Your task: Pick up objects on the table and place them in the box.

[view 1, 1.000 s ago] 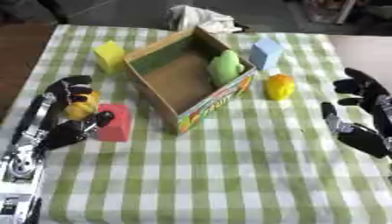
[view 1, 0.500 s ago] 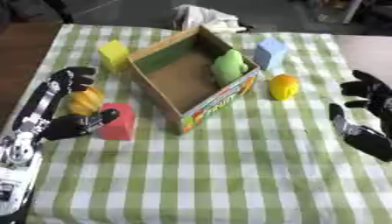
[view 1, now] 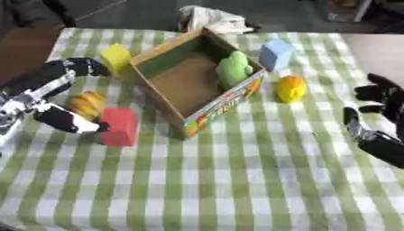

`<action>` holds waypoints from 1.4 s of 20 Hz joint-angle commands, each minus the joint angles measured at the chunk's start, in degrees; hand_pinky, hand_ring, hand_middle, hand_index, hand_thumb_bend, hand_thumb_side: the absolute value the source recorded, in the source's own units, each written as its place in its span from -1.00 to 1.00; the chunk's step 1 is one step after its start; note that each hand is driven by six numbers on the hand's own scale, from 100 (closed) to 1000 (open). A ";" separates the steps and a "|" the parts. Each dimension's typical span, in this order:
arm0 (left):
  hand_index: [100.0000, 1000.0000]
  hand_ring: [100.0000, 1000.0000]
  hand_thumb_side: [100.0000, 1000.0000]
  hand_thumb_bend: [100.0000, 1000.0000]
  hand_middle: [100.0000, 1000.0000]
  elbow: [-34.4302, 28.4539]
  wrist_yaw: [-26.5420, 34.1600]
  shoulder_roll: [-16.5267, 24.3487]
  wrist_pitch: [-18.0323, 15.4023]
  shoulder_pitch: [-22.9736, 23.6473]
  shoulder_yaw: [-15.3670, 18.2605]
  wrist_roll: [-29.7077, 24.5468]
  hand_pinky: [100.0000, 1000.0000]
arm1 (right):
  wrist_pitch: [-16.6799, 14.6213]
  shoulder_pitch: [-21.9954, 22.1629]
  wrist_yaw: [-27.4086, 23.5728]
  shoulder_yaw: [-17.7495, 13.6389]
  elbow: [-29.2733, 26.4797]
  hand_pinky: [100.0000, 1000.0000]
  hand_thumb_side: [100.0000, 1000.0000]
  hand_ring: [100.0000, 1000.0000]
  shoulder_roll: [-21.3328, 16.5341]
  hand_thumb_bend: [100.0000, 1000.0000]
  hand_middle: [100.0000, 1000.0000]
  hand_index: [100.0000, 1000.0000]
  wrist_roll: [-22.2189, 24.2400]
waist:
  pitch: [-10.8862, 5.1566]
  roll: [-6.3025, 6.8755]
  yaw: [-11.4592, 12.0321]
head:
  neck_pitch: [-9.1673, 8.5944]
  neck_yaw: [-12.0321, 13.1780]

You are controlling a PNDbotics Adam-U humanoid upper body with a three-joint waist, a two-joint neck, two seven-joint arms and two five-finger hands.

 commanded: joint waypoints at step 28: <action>0.04 -0.15 -0.82 -0.29 -0.24 5.25 6.92 -2.05 2.90 -8.59 -2.67 3.85 0.25 | -0.38 -0.52 -0.84 -0.13 -0.28 0.39 -0.66 0.57 -1.09 -0.84 0.46 0.91 0.37 | -1.31 0.31 -0.42 | 0.28 -0.28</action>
